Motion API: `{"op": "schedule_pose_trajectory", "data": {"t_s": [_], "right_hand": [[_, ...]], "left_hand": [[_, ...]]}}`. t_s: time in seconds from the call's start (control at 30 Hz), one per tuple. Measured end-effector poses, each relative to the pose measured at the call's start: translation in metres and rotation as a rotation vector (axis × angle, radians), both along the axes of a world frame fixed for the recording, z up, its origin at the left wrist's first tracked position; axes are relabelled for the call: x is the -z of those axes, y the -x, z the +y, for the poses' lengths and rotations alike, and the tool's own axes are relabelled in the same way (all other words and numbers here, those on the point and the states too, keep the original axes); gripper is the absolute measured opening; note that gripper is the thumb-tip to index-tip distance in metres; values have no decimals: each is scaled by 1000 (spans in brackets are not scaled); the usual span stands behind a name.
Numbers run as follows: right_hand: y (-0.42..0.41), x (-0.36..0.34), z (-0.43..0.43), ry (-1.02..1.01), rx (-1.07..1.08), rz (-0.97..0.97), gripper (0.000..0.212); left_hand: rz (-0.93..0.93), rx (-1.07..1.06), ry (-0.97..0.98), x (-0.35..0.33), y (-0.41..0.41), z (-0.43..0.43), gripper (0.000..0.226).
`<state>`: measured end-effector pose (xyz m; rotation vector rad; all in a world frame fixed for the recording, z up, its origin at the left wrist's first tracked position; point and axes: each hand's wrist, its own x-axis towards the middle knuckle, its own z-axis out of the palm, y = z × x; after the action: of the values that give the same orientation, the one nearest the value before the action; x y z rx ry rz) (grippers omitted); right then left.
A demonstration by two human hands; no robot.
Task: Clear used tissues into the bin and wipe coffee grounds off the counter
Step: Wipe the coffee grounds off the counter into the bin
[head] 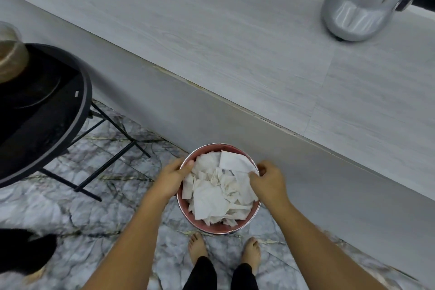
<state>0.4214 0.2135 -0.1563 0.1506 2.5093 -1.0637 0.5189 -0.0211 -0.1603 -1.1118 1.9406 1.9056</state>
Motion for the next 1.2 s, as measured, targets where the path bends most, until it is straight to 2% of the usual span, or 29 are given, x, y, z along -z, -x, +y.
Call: {"op": "schedule_pose_trajectory", "data": {"t_s": [0.03,0.17,0.3,0.4,0.53,0.63,0.73,0.93,1.07,1.2], "right_hand": [[0,12,-3,-16,18,-20,8],[-5,75,-11,-45,132,-152,8],[-13,160,-17,-53,214,-256,10],[-19,228,-13,-52,271,-327,14],[-22,315,-11,60,384,-430,29],[-21,373,-12,202,536,-478,26],[-13,428,-17,298,636,-485,9],[10,512,-41,361,606,-457,7],[14,548,-54,299,598,-413,10],[12,561,-58,263,611,-370,13]], "left_hand": [[-7,1,-2,9,-1,-3,11],[-81,14,27,66,-9,-14,17],[-149,115,157,153,-11,-23,45],[-185,188,181,222,-7,-25,53],[-216,224,233,304,13,-25,50],[-212,270,269,366,30,-31,45],[-195,320,349,423,50,-42,45],[-167,324,447,507,81,-70,35],[-158,329,525,536,90,-79,34],[-175,320,519,552,95,-82,32]]}}
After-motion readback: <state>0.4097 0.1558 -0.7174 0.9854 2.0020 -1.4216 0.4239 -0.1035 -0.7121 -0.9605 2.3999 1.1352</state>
